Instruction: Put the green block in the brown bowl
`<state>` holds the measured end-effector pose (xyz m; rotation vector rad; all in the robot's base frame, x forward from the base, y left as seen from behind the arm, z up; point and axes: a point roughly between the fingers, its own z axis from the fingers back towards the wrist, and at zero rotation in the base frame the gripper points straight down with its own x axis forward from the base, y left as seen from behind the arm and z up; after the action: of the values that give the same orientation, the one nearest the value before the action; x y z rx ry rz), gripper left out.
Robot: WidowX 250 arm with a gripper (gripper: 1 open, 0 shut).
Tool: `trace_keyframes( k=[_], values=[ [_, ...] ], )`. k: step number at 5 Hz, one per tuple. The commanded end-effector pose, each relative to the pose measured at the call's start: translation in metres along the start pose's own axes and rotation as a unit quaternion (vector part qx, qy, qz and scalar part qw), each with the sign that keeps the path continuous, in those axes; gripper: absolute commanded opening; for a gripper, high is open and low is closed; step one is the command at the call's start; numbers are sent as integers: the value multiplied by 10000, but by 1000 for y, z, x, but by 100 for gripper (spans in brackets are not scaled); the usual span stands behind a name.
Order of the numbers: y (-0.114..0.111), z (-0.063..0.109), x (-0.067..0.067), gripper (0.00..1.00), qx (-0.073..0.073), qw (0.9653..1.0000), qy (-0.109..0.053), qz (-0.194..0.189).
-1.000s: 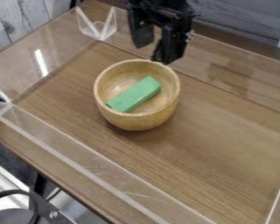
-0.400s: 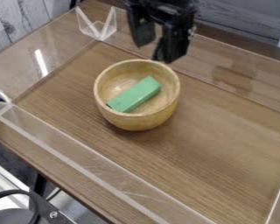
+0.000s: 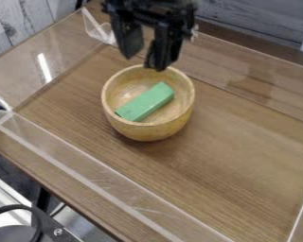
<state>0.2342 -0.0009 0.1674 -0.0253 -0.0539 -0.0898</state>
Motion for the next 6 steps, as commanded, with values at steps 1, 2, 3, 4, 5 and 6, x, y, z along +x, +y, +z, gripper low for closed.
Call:
trace_keyframes(
  k=[1, 2, 3, 4, 5, 6],
  values=[
    [-4, -8, 15, 0, 181, 9994, -66, -285],
    [4, -21, 35, 100, 227, 9996, -8, -180],
    [9, -31, 49, 100, 229, 9997, 21, -128],
    [13, -19, 54, 100, 257, 9996, -81, -1],
    [22, 12, 49, 100, 216, 9994, -228, 133],
    [35, 31, 35, 100, 103, 9994, -214, 246]
  ],
)
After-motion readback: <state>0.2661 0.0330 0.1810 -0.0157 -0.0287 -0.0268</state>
